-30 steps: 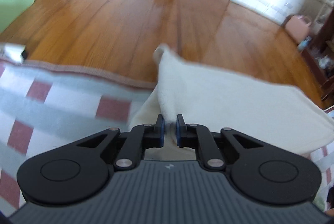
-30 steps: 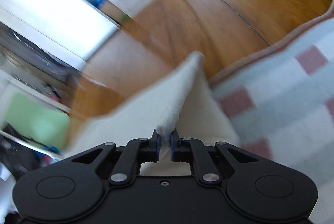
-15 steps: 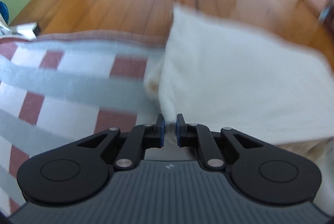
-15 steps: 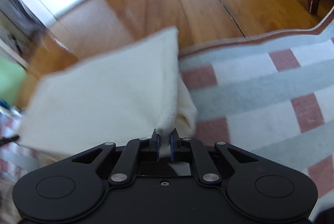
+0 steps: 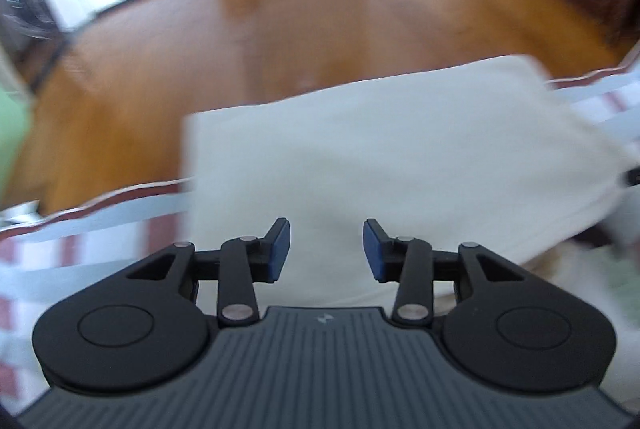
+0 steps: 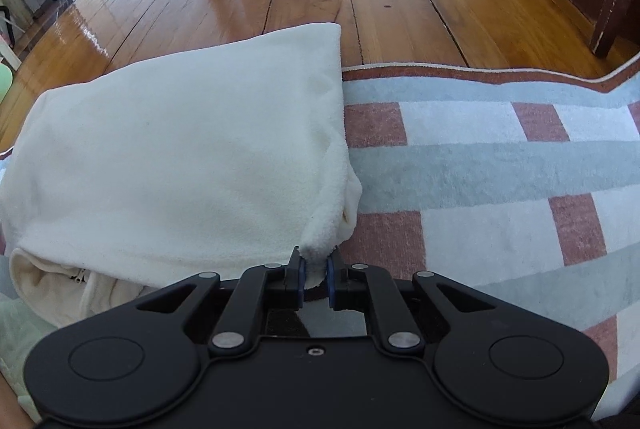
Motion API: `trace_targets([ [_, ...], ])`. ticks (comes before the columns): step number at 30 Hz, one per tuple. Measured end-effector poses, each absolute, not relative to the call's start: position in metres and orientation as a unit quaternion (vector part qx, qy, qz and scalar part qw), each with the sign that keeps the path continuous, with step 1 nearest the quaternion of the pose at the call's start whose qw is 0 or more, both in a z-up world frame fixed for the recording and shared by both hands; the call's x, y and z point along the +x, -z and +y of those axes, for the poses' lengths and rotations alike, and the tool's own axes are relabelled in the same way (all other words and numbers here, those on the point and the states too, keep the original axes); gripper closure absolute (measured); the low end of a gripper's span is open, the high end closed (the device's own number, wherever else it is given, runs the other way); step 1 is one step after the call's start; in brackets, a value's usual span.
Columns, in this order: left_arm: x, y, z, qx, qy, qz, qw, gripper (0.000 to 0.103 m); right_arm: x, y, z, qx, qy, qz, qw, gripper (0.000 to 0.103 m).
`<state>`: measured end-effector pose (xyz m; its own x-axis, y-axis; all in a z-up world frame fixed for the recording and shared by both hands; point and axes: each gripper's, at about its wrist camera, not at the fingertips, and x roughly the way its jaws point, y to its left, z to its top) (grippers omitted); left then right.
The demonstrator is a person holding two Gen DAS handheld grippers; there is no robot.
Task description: Fold clothes
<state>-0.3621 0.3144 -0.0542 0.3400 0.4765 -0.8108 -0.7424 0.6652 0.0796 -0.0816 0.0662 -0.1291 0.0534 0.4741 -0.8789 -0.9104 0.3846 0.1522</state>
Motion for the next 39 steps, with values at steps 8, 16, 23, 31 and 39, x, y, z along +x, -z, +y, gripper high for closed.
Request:
trace_targets([
  [8,-0.281,0.101,0.293,-0.176,-0.3,0.48,0.805,0.063,-0.083,0.134,0.06,-0.244,-0.517,0.456,0.682,0.089],
  [16,-0.285,0.15,0.285,-0.203,-0.295,0.544,0.759,0.058,-0.061,0.16,0.048,-0.257,-0.516,0.484,0.658,0.059],
  [23,-0.291,0.155,0.29,-0.238,-0.29,0.536,0.756,0.058,-0.014,0.164,0.027,-0.017,-0.535,0.551,0.64,0.018],
  [31,-0.304,0.155,0.33,-0.302,-0.283,0.51,0.754,0.058,-0.005,0.171,0.024,0.12,-0.532,0.595,0.59,0.018],
  [39,-0.304,0.129,0.34,-0.319,-0.256,0.476,0.779,0.056,0.012,0.177,0.05,0.071,-0.53,0.6,0.595,0.012],
])
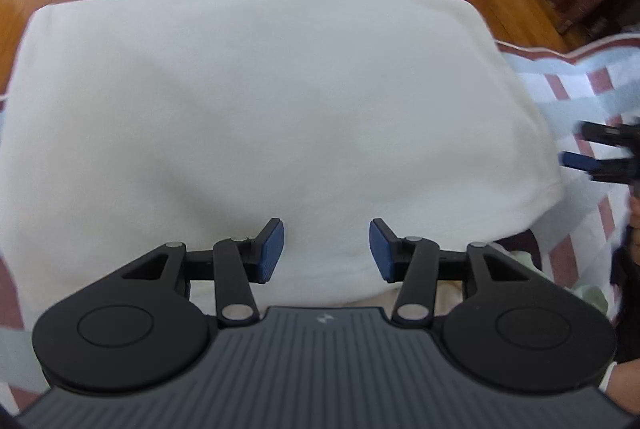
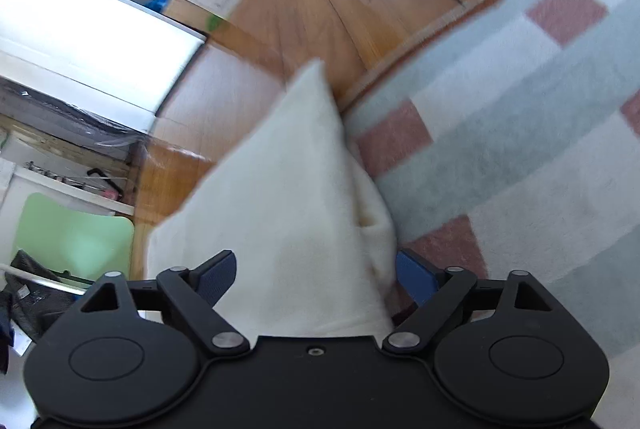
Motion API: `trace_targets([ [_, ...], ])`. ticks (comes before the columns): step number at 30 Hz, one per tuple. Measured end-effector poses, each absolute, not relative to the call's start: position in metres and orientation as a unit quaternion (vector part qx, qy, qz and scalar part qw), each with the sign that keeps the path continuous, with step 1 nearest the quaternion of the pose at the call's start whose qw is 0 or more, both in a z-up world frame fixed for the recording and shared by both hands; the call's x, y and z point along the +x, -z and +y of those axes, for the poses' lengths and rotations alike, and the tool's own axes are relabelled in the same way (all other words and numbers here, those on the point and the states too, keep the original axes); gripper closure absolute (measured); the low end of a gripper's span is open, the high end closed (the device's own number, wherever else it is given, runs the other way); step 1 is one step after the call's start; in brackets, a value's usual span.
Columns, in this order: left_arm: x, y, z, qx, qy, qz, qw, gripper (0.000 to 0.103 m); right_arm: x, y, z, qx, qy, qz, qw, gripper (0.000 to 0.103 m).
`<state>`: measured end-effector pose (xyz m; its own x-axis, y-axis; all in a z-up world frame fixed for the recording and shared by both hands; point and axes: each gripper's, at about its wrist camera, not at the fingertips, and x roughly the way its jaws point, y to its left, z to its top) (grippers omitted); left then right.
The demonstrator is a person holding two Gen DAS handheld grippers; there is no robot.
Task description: Fold clothes
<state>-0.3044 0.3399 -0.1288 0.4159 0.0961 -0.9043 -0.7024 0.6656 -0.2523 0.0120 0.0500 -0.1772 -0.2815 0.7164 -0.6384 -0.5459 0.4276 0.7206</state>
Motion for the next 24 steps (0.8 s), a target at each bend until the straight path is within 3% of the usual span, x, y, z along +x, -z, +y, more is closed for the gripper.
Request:
trace_targets([
  [5,-0.299,0.154,0.344,-0.307,-0.275,0.507,0.757,0.057,-0.006,0.2,0.068,0.024,-0.528,0.589,0.611,0.012],
  [9,-0.323,0.15,0.353,-0.358,-0.28,0.463,0.761,0.056,-0.028,0.204,0.084,-0.011,-0.572,0.538,0.619,0.013],
  [11,-0.336,0.147,0.355,-0.364,-0.295,0.452,0.759,0.057,-0.04,0.204,0.093,-0.027,-0.593,0.51,0.622,0.034],
  [12,-0.345,0.145,0.358,-0.373,-0.306,0.441,0.757,0.057,-0.047,0.2,0.101,-0.042,-0.598,0.499,0.626,0.063],
  [13,-0.355,0.143,0.36,-0.383,-0.318,0.428,0.755,0.057,-0.054,0.196,0.108,-0.055,-0.601,0.489,0.63,0.078],
  [19,-0.416,0.125,0.388,-0.432,-0.354,0.361,0.746,0.057,-0.093,0.1,0.142,-0.065,-0.641,0.399,0.653,0.081],
  [24,-0.46,0.086,0.415,-0.41,-0.37,0.329,0.766,0.056,-0.166,0.003,0.2,-0.143,-0.728,0.296,0.602,0.082],
])
